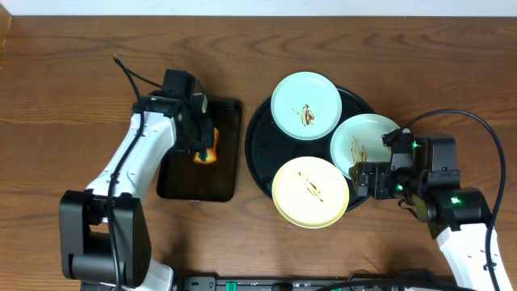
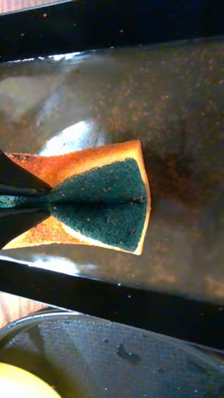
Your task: Clean dirty plates on tray and stack at the side
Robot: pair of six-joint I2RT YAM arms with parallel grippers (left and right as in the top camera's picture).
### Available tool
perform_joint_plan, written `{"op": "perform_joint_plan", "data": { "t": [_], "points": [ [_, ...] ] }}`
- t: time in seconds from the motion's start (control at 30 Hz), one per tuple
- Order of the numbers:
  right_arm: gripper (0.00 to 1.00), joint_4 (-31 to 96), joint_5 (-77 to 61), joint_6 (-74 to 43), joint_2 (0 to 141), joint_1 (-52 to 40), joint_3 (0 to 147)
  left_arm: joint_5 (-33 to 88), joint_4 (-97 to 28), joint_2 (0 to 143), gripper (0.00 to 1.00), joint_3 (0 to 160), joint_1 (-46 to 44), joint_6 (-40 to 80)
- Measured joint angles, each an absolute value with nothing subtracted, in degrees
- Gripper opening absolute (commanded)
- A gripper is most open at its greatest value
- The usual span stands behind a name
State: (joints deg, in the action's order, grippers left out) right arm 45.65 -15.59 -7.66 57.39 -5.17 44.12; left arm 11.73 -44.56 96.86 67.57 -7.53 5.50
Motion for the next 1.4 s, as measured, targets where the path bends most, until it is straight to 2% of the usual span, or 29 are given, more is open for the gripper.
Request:
{"op": "perform_joint_plan", "data": {
  "t": [0.23, 0.33, 0.37, 0.57, 0.9, 1.17, 1.23, 1.4],
  "points": [
    [0.95, 45.65, -15.59, -7.66, 57.69, -5.17, 44.12, 11.66, -40.21, 98.50, 0.08, 63.31, -8.01, 5.48],
    [0.96, 45.63, -15.59, -7.66, 57.69, -5.17, 44.12, 11.68, -38.46, 100.22, 0.17, 61.12, -8.05, 5.39],
    [0.95, 45.63, -15.59, -7.66, 57.69, -5.17, 44.12, 11.66, -38.28, 100.95, 0.29, 60.77, -8.05, 5.06],
    [0.95, 45.63, -15.59, -7.66, 57.69, -5.17, 44.12, 11.73, -37.67, 101.91, 0.37, 60.73, -8.10, 4.71],
    [0.95, 45.65, -15.59, -7.66, 57.69, -5.17, 44.12, 11.70, -37.67, 101.91, 0.36, 60.73, -8.38, 4.67],
    [0.96, 45.65, -15.62, -7.66, 57.69, -5.17, 44.12, 10.83, -36.47, 101.91, 0.19, 60.10, -10.15, 4.93],
    [0.96, 45.65, -15.62, -7.66, 57.69, -5.17, 44.12, 10.50, -36.34, 101.91, 0.08, 60.01, -10.52, 5.04],
    [0.96, 45.69, -15.62, -7.66, 57.69, -5.17, 44.12, 10.26, -36.32, 101.91, 0.07, 60.01, -10.68, 4.84]
  ]
}}
